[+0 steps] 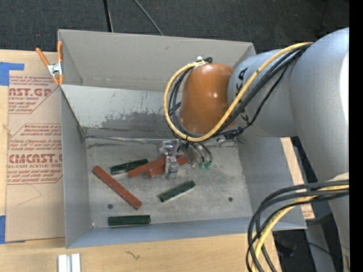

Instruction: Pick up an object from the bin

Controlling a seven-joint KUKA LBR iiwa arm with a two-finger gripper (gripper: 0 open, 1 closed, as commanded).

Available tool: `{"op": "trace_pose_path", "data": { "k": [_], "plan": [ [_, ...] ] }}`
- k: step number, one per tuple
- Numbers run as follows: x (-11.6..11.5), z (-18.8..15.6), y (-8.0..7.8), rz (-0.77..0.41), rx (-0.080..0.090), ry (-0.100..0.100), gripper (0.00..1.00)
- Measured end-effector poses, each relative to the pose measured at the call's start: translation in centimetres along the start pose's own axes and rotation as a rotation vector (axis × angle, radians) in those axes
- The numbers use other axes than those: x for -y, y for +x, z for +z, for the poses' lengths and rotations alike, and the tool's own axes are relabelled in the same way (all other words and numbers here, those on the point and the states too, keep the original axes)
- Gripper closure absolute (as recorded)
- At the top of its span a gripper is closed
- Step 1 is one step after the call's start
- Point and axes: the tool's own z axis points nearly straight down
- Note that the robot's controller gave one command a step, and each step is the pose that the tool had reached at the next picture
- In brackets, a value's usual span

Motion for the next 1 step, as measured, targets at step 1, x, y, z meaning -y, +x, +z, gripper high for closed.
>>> {"op": "trace_pose_path", "data": {
  "k": [1],
  "plan": [
    [-0.06,-1.25,-0.05,0.001,-0.002,0.0,1.0]
  ]
}}
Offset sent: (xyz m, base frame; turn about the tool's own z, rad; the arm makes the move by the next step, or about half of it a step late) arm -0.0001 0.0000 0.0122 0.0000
